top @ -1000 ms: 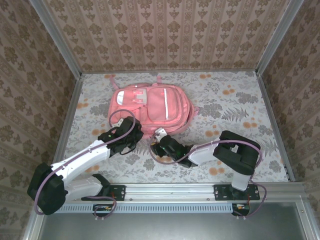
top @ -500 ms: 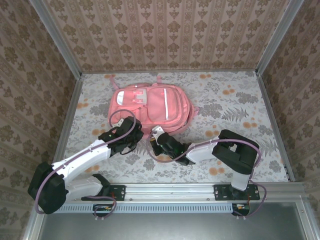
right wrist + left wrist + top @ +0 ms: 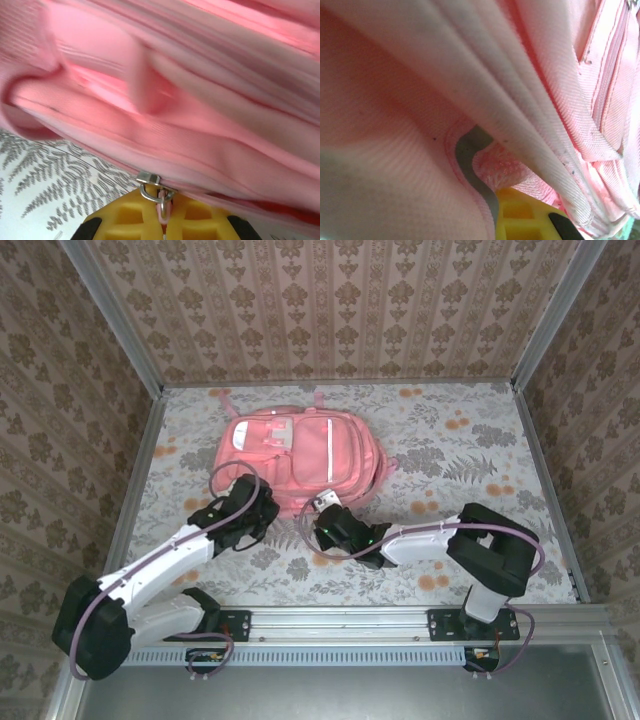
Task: Pack the student bag
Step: Zip the student bag at the center of the table.
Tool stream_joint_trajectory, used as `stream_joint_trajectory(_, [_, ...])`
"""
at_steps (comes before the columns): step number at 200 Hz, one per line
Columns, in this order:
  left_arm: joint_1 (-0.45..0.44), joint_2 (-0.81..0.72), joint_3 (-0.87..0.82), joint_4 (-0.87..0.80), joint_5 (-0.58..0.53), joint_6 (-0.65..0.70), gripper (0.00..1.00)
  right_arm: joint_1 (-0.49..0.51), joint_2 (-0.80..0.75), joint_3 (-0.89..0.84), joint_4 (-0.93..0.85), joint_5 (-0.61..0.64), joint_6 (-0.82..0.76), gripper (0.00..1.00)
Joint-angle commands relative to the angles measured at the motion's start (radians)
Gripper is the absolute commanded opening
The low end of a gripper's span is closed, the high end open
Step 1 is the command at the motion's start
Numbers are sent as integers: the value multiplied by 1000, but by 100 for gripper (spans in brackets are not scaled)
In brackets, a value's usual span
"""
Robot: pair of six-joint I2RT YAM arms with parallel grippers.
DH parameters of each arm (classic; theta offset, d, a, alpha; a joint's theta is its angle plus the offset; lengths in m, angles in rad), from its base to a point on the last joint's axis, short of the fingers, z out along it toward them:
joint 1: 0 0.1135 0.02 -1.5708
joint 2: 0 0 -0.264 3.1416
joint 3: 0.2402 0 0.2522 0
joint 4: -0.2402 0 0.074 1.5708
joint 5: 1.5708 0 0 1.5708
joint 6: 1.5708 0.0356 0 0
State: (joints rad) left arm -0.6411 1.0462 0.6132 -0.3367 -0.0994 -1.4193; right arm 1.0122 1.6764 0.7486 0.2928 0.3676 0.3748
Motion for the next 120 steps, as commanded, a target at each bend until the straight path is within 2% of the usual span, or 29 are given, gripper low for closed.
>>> stream_joint_trajectory(1, [71, -76, -19, -48, -31, 40, 0, -34, -54, -36, -155, 108, 54, 0])
stream_joint_trajectory(30, [178, -137, -48, -87, 2, 103, 0, -68, -110, -69, -227, 134, 61, 0])
stream_joint_trajectory(54, [345, -131, -57, -76, 92, 189, 0, -110, -163, -102, -279, 141, 59, 0])
stream_joint_trajectory(86, [544, -27, -14, -31, 211, 321, 0, -156, -235, -128, -336, 142, 38, 0])
stream_joint_trajectory(100, [588, 47, 22, 11, 254, 367, 0, -152, -269, -124, -340, 104, -5, 0])
stream_joint_trajectory(120, [597, 174, 113, 25, 284, 435, 0, -115, -279, -86, -359, 93, -44, 0])
